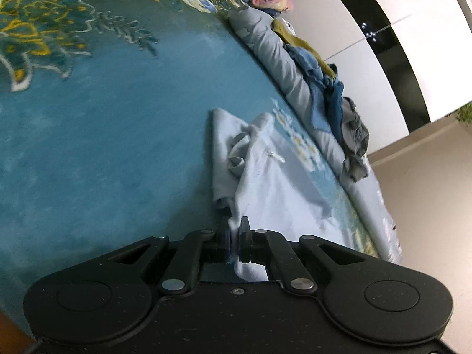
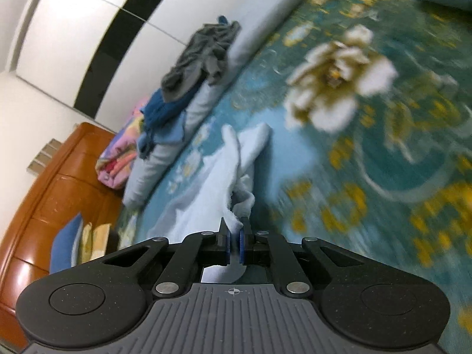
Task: Fold clothes
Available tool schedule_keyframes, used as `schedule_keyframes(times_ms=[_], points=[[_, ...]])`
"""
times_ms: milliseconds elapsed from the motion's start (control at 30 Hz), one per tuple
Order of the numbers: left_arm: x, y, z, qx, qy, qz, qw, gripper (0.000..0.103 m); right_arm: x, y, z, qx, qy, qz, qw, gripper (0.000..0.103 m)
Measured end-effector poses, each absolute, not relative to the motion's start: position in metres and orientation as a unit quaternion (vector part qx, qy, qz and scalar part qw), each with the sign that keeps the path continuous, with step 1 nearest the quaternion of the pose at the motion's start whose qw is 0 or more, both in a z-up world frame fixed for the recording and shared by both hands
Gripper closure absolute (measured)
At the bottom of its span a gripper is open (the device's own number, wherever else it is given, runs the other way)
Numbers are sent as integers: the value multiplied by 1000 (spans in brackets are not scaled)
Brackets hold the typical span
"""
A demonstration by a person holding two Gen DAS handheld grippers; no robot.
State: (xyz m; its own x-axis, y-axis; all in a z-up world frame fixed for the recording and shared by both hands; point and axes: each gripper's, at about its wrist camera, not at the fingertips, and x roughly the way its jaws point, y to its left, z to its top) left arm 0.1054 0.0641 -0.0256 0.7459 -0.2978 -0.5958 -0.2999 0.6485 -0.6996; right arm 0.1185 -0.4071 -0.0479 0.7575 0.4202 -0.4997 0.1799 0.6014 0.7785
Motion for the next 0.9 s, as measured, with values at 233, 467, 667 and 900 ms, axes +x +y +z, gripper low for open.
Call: schedule_keyframes(times_ms=[233,467,667,900], points=[[101,72,-28,-403,357,-35,842,89,114,-405,-57,433,367,61,821,97],[105,96,5,-327,313,-60,890,46,100,-420,-30,366,343,31,865,83],[171,83,18,-240,304,-94,917,18,157,-412,-3,297,332,49,894,66],[255,56,-3,-167,350,-115,915,18,256,-371,-3,165,367,82,912,65]])
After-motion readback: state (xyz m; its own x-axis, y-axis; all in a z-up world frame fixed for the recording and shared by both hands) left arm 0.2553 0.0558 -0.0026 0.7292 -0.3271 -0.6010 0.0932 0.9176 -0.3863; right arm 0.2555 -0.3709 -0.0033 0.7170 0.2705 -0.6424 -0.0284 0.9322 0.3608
